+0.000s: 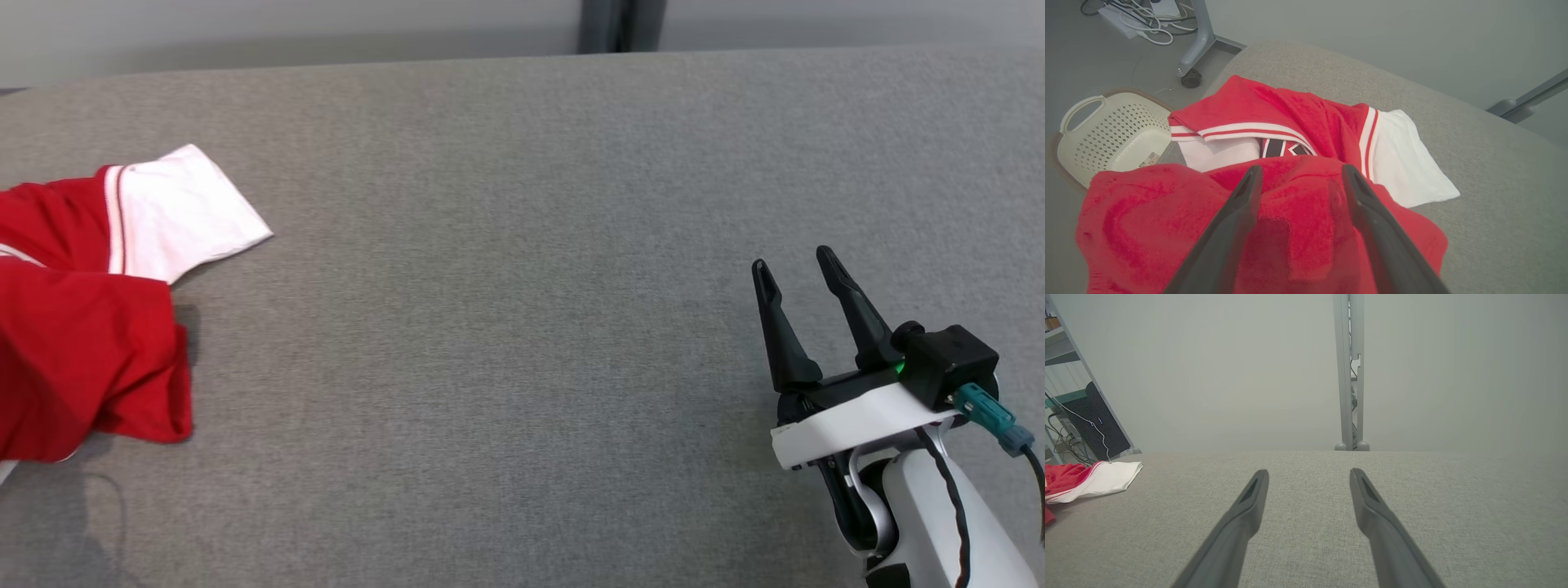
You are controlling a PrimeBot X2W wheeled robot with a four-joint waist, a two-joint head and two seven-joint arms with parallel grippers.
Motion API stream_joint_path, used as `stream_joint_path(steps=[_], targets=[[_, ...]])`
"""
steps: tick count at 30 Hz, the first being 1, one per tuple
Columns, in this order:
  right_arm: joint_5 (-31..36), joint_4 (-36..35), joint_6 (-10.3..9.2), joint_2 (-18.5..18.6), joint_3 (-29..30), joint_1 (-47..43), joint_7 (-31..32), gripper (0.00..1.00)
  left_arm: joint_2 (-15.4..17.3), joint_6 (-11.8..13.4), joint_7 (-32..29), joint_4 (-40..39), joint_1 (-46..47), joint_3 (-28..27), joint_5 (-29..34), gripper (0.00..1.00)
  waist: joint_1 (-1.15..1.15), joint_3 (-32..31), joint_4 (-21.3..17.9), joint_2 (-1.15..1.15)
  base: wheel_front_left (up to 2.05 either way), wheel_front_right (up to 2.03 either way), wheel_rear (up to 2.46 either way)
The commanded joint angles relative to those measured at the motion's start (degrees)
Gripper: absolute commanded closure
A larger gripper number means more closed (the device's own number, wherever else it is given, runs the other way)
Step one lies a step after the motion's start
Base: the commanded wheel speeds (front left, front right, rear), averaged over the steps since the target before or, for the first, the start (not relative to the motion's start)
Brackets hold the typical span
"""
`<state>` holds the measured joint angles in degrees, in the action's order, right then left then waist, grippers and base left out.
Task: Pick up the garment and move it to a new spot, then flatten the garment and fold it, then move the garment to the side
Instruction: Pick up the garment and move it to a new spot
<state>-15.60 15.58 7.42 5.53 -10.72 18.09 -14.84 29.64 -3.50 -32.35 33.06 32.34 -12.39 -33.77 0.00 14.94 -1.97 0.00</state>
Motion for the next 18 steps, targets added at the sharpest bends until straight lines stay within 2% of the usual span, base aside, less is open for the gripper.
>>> stream_joint_path(steps=[1, 7, 17, 18], targets=[[-0.28, -0.31, 0.13, 0.18, 0.19, 0.61, -0.33, 0.00, 0.21, -0.21, -0.42, 0.81, 1.26, -0.20, -0.28, 0.00, 0.00, 1.76, -1.80, 0.00, 0.00, 0.00, 0.00], [-0.59, -0.50, 0.13, -0.17, 0.31, 1.10, -0.33, 0.00, 1.49, -0.70, -4.42, 6.44, 2.11, 0.23, -1.73, 0.00, 0.00, 3.57, -3.74, 0.00, 0.00, 0.00, 0.00], [-0.12, -0.24, 0.13, -0.29, 0.53, 1.43, -0.33, 0.00, 2.85, -1.36, -11.45, 12.48, 1.83, 2.36, -2.19, 0.00, 0.00, 4.10, -4.06, 0.00, 0.00, 0.00, 0.00], [-0.06, -0.16, 0.13, -0.28, 0.46, 1.52, -0.33, 0.00, 2.88, -1.40, -11.59, 12.75, 1.97, 2.57, -2.17, 0.24, 0.00, 4.13, -4.04, 0.00, 0.00, 0.00, 0.00]])
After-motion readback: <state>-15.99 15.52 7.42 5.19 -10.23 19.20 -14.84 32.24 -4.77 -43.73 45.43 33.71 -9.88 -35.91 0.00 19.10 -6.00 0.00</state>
